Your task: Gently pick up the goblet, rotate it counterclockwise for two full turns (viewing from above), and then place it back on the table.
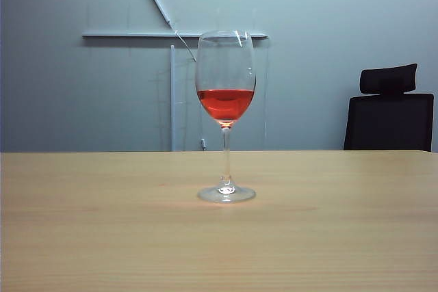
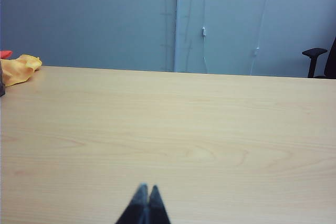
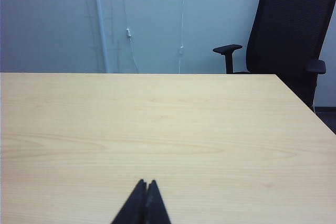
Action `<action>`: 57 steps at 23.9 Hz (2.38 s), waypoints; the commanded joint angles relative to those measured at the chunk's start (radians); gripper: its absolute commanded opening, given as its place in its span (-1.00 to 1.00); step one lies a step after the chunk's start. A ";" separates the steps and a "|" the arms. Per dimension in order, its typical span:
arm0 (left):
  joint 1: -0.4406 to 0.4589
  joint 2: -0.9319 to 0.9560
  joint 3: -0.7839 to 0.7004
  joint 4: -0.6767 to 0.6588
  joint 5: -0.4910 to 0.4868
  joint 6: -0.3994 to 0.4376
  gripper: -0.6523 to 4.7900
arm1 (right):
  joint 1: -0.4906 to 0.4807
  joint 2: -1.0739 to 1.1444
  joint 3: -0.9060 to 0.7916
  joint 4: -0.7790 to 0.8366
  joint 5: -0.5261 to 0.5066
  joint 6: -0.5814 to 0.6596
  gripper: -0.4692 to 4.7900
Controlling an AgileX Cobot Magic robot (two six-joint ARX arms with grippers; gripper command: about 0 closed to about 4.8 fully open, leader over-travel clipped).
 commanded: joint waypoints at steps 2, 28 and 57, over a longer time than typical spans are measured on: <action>0.001 0.002 0.004 0.010 0.004 0.007 -0.78 | 0.000 -0.002 -0.004 0.018 0.001 0.003 -0.85; -0.690 0.038 0.004 0.009 -0.013 0.007 -0.78 | 0.006 0.176 0.177 0.117 -0.216 0.268 -0.82; -0.684 0.169 0.004 0.001 -0.015 0.007 -0.78 | 0.438 1.729 0.515 0.999 -0.451 -0.052 0.60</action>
